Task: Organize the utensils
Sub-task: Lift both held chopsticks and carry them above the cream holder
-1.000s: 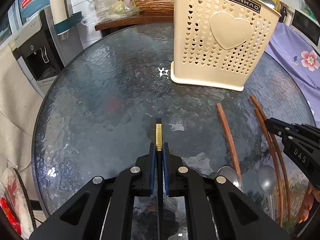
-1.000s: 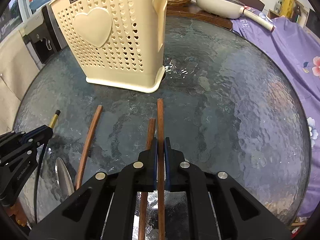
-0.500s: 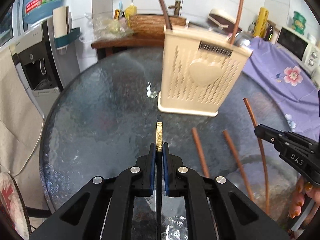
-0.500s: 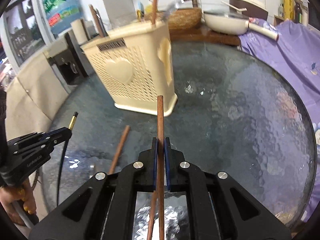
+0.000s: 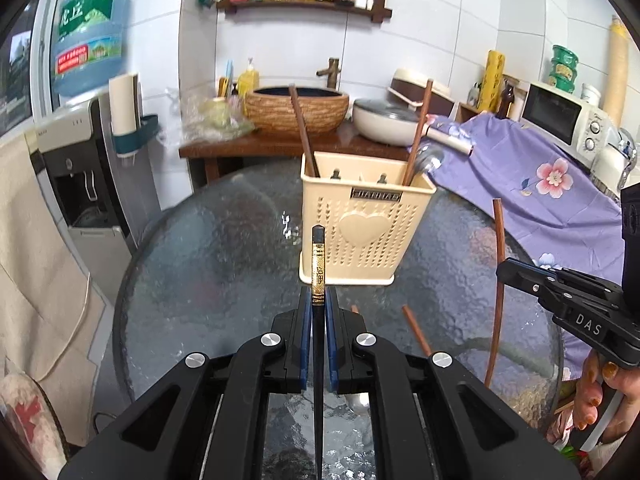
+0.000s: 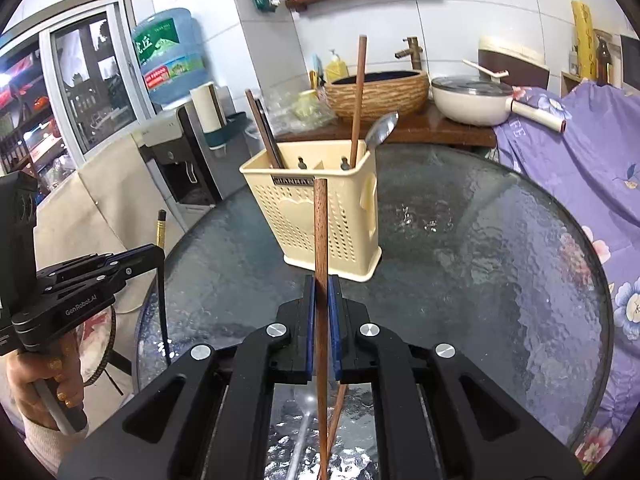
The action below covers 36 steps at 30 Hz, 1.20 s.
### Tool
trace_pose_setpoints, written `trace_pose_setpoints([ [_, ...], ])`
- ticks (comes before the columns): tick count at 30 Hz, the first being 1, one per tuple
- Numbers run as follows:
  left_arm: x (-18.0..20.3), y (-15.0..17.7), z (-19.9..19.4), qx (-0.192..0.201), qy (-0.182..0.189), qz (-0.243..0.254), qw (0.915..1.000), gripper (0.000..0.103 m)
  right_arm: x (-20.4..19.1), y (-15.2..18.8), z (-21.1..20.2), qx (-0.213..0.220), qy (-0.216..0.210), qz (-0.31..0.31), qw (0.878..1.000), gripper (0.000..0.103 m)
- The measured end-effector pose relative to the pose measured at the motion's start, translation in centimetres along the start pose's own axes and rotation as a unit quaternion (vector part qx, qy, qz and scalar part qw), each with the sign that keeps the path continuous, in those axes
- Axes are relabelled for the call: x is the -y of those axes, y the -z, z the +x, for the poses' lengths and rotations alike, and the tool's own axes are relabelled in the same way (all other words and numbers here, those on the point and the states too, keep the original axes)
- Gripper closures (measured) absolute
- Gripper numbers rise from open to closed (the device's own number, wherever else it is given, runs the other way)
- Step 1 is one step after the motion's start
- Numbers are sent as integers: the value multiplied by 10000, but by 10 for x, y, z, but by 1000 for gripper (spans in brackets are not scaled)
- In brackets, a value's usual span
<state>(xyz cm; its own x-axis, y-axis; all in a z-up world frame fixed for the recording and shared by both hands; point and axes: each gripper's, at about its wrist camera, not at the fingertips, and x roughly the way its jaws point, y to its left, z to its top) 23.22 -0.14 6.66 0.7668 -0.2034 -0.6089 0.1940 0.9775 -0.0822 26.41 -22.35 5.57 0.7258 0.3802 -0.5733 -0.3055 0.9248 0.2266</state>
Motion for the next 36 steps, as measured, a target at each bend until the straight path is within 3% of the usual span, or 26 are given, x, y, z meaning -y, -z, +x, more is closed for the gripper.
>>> trace_pose_setpoints([
  [23, 6, -39, -38, 484, 196, 204, 9984, 96, -22, -43, -50, 710, -299, -184, 9969, 96],
  [30, 9, -93, -58, 704, 481, 156, 9962, 97, -31, -78, -53, 1106, -319, -210, 9931, 96],
  [36, 14, -145, -66, 974, 405, -5, 9944, 97, -38, -127, -53, 1499, -196, -188, 9883, 96],
])
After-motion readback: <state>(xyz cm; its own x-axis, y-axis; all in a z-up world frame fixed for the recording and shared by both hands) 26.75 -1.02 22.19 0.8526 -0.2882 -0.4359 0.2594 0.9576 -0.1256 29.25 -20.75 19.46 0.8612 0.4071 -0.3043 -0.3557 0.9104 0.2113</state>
